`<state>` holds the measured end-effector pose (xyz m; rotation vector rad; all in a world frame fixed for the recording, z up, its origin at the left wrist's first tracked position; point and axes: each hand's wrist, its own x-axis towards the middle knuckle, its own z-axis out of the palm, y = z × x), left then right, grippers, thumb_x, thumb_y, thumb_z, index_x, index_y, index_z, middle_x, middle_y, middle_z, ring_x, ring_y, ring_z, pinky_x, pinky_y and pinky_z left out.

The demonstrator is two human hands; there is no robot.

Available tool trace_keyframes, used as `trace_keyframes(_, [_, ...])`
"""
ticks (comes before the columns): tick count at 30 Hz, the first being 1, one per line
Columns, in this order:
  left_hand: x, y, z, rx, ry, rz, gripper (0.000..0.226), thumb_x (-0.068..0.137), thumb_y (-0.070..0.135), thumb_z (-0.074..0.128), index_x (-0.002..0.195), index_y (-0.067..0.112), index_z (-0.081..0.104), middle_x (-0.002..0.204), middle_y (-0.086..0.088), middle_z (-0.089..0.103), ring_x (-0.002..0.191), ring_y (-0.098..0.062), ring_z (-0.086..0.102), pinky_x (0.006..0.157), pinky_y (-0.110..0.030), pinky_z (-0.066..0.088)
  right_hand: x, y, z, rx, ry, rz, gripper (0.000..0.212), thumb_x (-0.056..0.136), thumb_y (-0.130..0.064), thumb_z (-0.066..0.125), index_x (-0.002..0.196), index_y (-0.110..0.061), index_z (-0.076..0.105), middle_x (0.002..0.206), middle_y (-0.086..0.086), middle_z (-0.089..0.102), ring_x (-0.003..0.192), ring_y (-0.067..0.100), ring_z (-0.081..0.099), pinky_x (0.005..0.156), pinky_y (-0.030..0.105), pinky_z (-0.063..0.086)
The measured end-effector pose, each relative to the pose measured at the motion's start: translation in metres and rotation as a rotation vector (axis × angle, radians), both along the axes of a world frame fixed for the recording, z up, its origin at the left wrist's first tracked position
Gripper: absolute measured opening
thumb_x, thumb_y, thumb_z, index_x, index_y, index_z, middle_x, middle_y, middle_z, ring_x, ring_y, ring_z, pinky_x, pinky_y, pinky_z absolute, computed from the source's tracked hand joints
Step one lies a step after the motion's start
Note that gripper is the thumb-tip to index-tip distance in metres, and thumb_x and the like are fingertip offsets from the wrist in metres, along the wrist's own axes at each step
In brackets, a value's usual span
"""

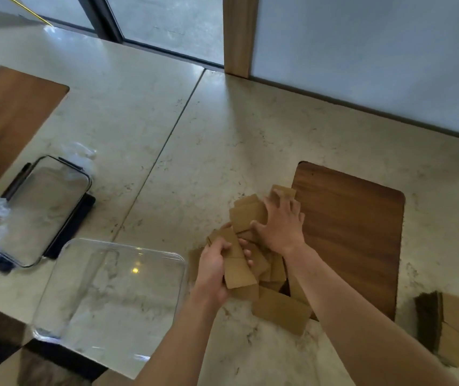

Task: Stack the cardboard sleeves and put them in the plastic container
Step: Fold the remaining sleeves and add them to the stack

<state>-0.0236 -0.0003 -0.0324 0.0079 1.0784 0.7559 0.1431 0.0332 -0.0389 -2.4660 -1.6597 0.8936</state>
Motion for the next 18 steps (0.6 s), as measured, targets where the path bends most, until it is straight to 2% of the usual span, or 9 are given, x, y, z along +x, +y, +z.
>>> trace_keyframes(2, [-0.005, 0.000, -0.004, 0.009, -0.002, 0.028, 0.037, 0.102, 0.009, 0.045, 0.121, 0.024, 0.073, 0.079, -0.016, 0.068, 0.062, -0.026, 0.063, 0.053, -0.037, 0.055, 0.007, 0.001, 0.001, 0.007, -0.097, 0.003, 0.063, 0.089, -0.058, 0.069, 0.142, -0.027, 0.054, 0.154, 0.005, 0.041, 0.143, 0.036, 0.031, 0.116, 0.052, 0.032])
trace_keyframes(4, [-0.005, 0.001, -0.007, 0.045, 0.022, 0.023, 0.028, 0.105, 0.017, 0.051, 0.119, 0.027, 0.074, 0.077, -0.014, 0.066, 0.061, -0.026, 0.063, 0.052, -0.035, 0.054, 0.015, -0.008, 0.006, 0.134, -0.072, -0.097, 0.048, 0.091, -0.052, 0.072, 0.127, -0.022, 0.064, 0.132, 0.003, 0.061, 0.127, 0.028, 0.051, 0.106, 0.043, 0.044])
trace_keyframes(6, [-0.002, 0.002, -0.006, 0.077, 0.049, 0.003, 0.020, 0.103, 0.028, 0.061, 0.117, 0.023, 0.074, 0.078, -0.014, 0.066, 0.061, -0.027, 0.064, 0.052, -0.036, 0.054, 0.020, -0.023, 0.015, 0.223, 0.172, -0.324, 0.030, 0.093, -0.045, 0.073, 0.110, -0.020, 0.069, 0.106, -0.002, 0.073, 0.099, 0.021, 0.068, 0.083, 0.032, 0.054])
trace_keyframes(7, [0.001, 0.003, -0.005, 0.096, 0.063, -0.007, 0.026, 0.099, 0.036, 0.065, 0.119, 0.021, 0.072, 0.078, -0.014, 0.066, 0.062, -0.028, 0.065, 0.052, -0.036, 0.055, 0.020, -0.030, 0.020, 0.220, 0.345, -0.449, 0.024, 0.094, -0.044, 0.073, 0.101, -0.021, 0.072, 0.093, -0.002, 0.076, 0.085, 0.023, 0.071, 0.072, 0.032, 0.057])
trace_keyframes(8, [0.005, 0.003, -0.004, 0.116, 0.077, -0.020, 0.037, 0.094, 0.043, 0.067, 0.123, 0.020, 0.070, 0.080, -0.015, 0.068, 0.063, -0.029, 0.067, 0.053, -0.037, 0.057, 0.016, -0.037, 0.025, 0.198, 0.514, -0.551, 0.021, 0.095, -0.043, 0.071, 0.094, -0.022, 0.074, 0.086, 0.000, 0.078, 0.081, 0.027, 0.073, 0.069, 0.035, 0.059])
trace_keyframes(10, [0.011, 0.004, -0.002, 0.174, 0.108, -0.082, 0.053, 0.089, 0.053, 0.066, 0.129, 0.019, 0.067, 0.091, -0.017, 0.076, 0.074, -0.034, 0.074, 0.059, -0.041, 0.062, 0.002, -0.053, 0.032, 0.141, 0.790, -0.639, 0.019, 0.099, -0.037, 0.068, 0.092, -0.023, 0.079, 0.086, 0.000, 0.081, 0.085, 0.025, 0.078, 0.074, 0.036, 0.063])
trace_keyframes(11, [0.013, 0.004, -0.001, 0.205, 0.128, -0.115, 0.056, 0.089, 0.056, 0.064, 0.130, 0.017, 0.067, 0.101, -0.018, 0.079, 0.086, -0.036, 0.078, 0.066, -0.043, 0.065, -0.006, -0.060, 0.033, 0.122, 0.839, -0.613, 0.020, 0.101, -0.035, 0.067, 0.091, -0.024, 0.081, 0.086, -0.002, 0.082, 0.084, 0.021, 0.078, 0.071, 0.031, 0.063])
trace_keyframes(14, [0.015, 0.003, -0.002, 0.225, 0.159, -0.161, 0.066, 0.088, 0.059, 0.062, 0.131, 0.008, 0.067, 0.115, -0.020, 0.079, 0.105, -0.037, 0.077, 0.080, -0.047, 0.066, -0.026, -0.077, 0.032, 0.148, 0.796, -0.535, 0.026, 0.103, -0.030, 0.064, 0.083, -0.028, 0.080, 0.072, -0.012, 0.079, 0.062, 0.000, 0.072, 0.050, 0.013, 0.051])
trace_keyframes(18, [0.004, -0.001, -0.004, 0.180, 0.182, -0.187, 0.085, 0.080, 0.078, 0.049, 0.126, 0.011, 0.072, 0.115, -0.019, 0.079, 0.109, -0.034, 0.076, 0.087, -0.048, 0.064, -0.026, -0.083, 0.033, 0.208, 0.829, -0.621, 0.021, 0.102, -0.027, 0.066, 0.086, -0.025, 0.080, 0.071, -0.015, 0.078, 0.062, -0.003, 0.070, 0.049, 0.014, 0.050])
